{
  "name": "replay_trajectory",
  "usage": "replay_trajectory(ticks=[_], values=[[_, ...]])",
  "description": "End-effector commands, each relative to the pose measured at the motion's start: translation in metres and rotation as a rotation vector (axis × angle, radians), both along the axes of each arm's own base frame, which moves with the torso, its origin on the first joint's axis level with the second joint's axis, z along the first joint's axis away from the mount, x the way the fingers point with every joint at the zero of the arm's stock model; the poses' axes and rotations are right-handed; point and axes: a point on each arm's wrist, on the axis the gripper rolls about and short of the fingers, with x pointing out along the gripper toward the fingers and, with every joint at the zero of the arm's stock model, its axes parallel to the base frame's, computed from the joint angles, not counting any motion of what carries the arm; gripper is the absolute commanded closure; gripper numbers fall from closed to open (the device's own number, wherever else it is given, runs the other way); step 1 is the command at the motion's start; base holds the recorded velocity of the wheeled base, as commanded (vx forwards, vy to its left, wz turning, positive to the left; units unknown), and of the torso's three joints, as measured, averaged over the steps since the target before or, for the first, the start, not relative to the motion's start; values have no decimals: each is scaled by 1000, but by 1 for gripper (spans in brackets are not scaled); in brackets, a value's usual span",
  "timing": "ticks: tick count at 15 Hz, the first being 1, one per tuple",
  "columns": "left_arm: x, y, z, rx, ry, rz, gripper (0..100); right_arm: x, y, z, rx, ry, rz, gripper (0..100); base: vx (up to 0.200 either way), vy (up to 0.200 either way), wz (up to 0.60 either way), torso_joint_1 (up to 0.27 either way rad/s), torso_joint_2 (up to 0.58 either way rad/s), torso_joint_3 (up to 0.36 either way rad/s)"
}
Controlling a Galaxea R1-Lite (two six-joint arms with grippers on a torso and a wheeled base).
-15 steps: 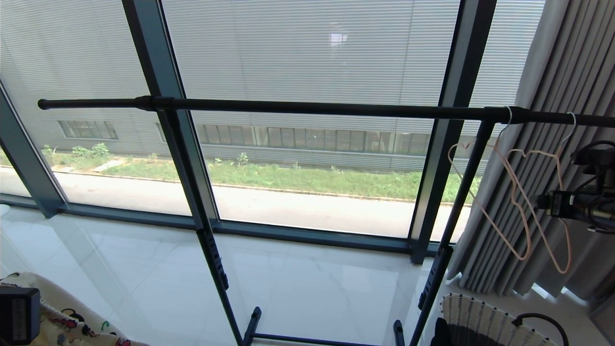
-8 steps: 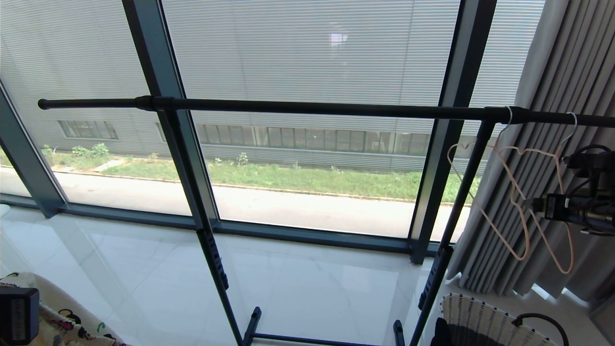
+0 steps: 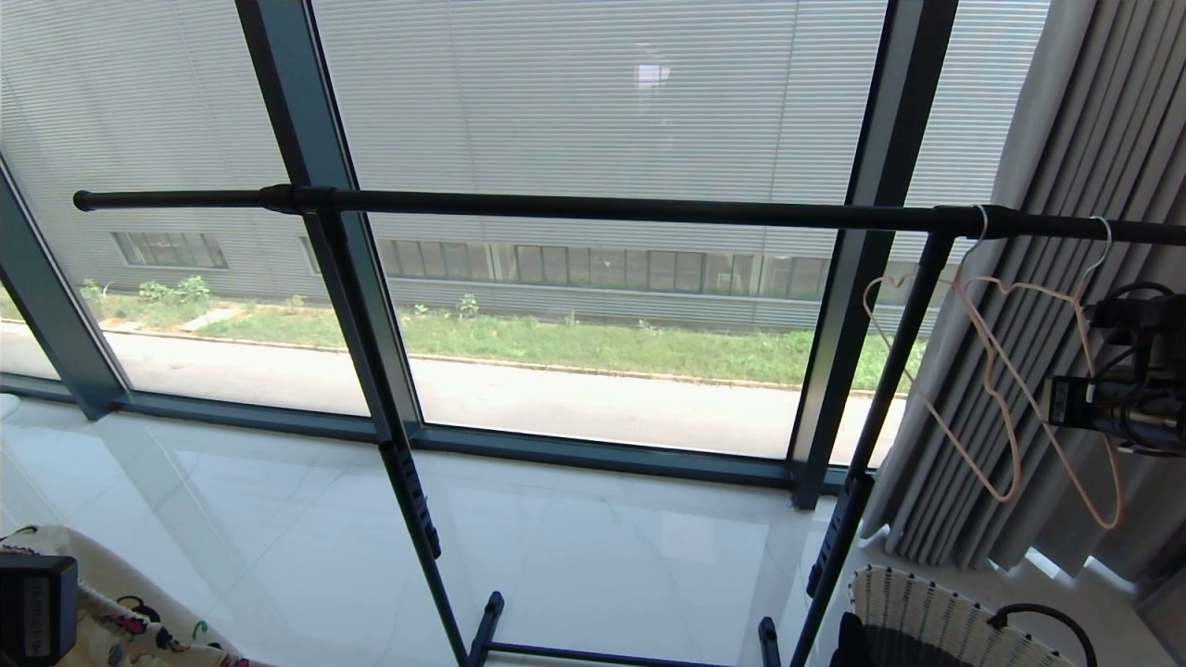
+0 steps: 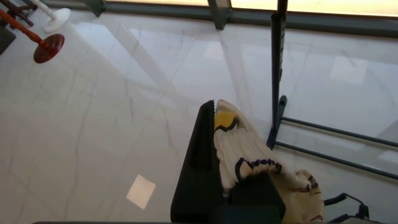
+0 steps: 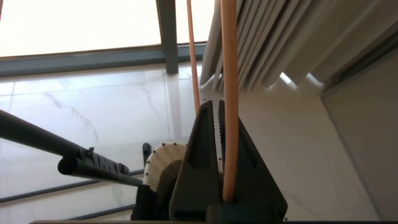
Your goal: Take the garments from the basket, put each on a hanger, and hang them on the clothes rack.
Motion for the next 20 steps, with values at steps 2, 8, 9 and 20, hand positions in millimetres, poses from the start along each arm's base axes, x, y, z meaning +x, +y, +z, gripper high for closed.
replay_trajectory(ticks=[2, 8, 9, 20], values=[[0, 0, 0, -1, -1, 2, 100, -1, 0, 3, -2, -15, 0, 100, 0, 0, 0, 0, 0, 0], [0, 0, 1, -1, -5, 1, 100, -12, 2, 33, -23, -155, -3, 100, 0, 0, 0, 0, 0, 0], [0, 0, 1, 0, -4, 0, 100, -15, 3, 35, -25, -160, -1, 100, 0, 0, 0, 0, 0, 0], [0, 0, 8, 39, -59, -13, 100, -132, 25, 19, -20, -108, 26, 100, -164, 0, 0, 2, 3, 2]])
